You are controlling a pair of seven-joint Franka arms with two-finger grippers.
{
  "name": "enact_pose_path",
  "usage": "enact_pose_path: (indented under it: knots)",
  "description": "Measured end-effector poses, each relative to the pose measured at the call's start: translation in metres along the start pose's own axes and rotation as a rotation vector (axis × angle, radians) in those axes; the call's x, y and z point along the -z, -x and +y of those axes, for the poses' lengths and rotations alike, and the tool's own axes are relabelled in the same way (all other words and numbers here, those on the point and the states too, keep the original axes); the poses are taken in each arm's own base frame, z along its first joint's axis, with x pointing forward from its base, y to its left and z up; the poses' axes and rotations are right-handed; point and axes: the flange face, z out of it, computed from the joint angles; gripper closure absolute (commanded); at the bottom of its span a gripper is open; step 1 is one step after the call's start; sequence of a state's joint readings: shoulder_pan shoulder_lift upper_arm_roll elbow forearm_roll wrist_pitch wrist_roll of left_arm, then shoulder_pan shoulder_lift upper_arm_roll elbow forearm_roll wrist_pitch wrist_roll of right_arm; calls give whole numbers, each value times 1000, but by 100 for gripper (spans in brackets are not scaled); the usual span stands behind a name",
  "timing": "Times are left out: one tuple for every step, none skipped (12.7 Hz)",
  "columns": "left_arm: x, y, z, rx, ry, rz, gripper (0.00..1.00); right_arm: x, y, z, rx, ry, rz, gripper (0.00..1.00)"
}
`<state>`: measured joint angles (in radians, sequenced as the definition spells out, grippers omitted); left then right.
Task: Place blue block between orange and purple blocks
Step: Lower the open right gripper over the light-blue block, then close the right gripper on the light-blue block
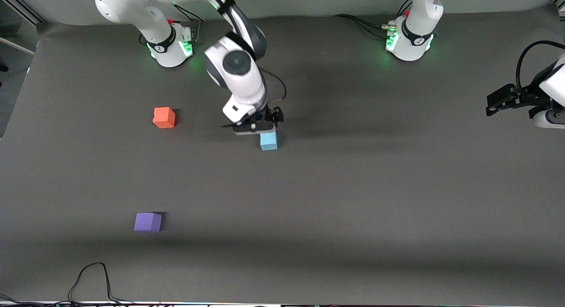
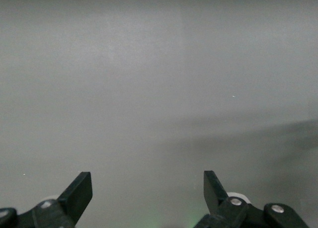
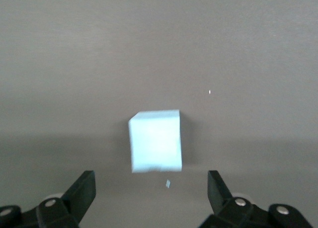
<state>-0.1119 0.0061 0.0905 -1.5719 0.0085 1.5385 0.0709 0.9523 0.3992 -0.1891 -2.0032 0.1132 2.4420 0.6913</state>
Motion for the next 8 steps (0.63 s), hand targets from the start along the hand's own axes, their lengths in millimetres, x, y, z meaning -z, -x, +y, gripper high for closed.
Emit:
enact_pose_path:
  knots:
    - [1,0,-1,2,0,1,0,-22,-3,3,-2,12,7,0]
    - [1,1,-2,2,0,1,0,-38,-6,7,-6,20,13,0]
    - [0,0,1,-3,0,1,0,-47,-8,9,-9,27,14,0]
    - [0,0,7,-14,0,1,0,-53,-8,10,-9,30,16,0]
    - [0,0,13,-25,-1,1,0,-54,-8,9,-8,29,18,0]
    - [0,-1,17,-31,-2,0,0,-54,-9,8,-8,28,19,0]
    - [0,-1,18,-34,-2,1,0,-53,-9,8,-11,27,18,0]
    - [0,-1,17,-32,-2,1,0,-53,-9,8,-17,24,17,0]
